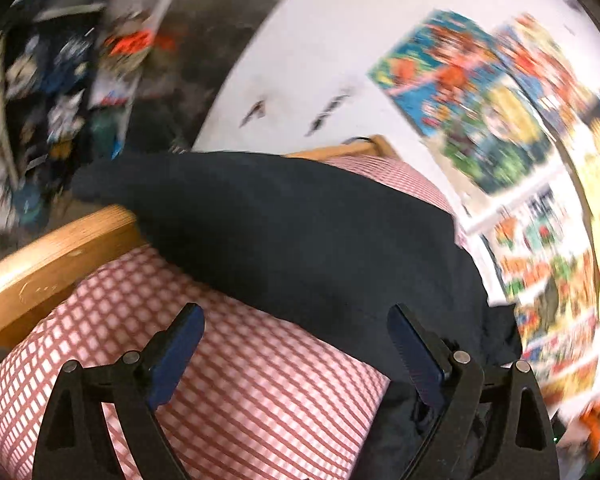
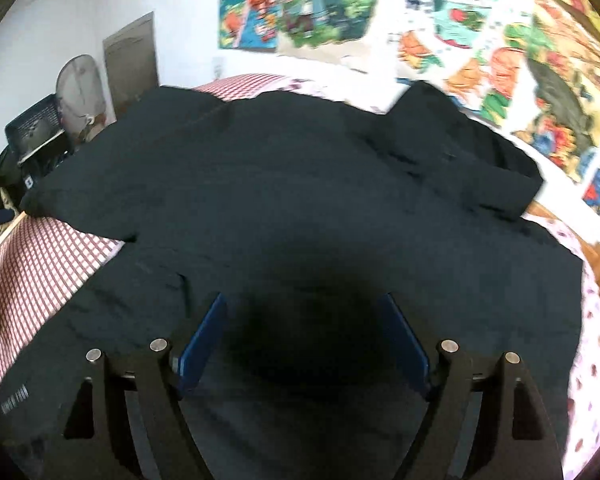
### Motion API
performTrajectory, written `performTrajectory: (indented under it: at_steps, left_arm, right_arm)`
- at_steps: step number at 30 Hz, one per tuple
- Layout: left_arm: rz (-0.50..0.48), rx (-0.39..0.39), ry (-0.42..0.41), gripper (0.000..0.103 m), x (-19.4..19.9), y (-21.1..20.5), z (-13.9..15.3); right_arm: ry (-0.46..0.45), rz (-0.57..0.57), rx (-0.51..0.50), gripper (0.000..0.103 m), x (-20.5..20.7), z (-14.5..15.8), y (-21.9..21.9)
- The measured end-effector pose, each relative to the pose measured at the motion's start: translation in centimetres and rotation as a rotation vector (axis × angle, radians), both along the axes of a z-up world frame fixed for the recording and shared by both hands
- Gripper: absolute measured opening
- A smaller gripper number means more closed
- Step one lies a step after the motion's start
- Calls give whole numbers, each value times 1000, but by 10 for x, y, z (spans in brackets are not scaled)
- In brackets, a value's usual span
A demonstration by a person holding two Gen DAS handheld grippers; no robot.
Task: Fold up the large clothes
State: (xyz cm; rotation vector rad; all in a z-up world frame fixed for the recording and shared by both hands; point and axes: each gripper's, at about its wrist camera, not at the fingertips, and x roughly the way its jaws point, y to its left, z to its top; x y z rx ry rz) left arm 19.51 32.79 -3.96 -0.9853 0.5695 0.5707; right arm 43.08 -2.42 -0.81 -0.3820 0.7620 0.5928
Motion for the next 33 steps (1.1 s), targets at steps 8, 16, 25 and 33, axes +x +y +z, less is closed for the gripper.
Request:
performTrajectory:
  at_steps: [8, 16, 25, 33]
  left_arm:
    - [130, -159, -8, 89, 3, 36, -42]
    - [171, -81, -9, 18, 9, 42, -37]
    - [109, 381, -48, 6, 25, -2, 36]
    - [-220, 824, -144, 6, 79, -111, 118]
  right_arm:
    - [63, -28, 2, 76, 6, -28, 44]
    - [68, -49, -26, 76, 3, -55, 53]
    - [103, -80, 81, 76, -8, -29, 17]
    - [30, -190, 116, 76, -7, 12, -60]
